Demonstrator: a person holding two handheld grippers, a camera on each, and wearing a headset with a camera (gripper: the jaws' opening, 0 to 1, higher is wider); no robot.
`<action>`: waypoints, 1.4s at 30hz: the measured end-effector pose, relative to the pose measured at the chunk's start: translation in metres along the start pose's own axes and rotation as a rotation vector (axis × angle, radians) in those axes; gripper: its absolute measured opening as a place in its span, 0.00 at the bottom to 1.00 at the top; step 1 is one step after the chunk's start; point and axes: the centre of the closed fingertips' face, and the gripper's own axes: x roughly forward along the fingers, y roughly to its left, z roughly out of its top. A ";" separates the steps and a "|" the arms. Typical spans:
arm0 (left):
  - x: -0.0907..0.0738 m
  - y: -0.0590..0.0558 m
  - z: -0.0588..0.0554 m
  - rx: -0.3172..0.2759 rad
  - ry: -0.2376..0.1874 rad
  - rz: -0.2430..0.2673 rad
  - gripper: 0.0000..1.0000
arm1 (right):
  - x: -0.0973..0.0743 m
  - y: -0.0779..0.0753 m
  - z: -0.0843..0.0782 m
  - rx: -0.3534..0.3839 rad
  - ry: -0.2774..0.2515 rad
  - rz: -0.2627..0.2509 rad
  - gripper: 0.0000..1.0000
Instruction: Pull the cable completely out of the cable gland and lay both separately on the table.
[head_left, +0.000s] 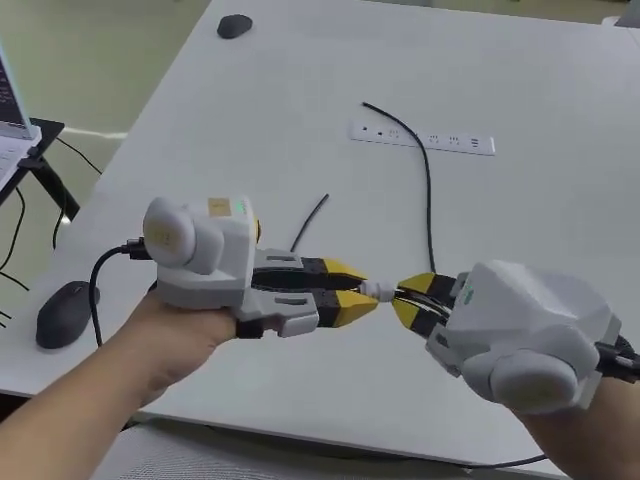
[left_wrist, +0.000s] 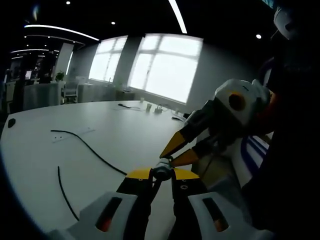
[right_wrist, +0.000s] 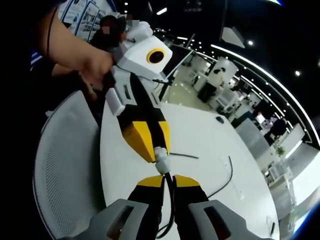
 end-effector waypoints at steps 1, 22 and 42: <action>0.000 0.000 0.000 -0.001 0.001 0.000 0.15 | 0.000 0.000 0.000 0.008 -0.001 0.002 0.01; 0.006 0.008 0.007 -0.026 -0.023 0.018 0.15 | -0.002 -0.027 -0.034 0.132 0.008 -0.050 0.00; 0.009 0.008 0.015 -0.027 -0.050 0.012 0.15 | -0.001 -0.045 -0.093 0.567 0.100 -0.131 0.00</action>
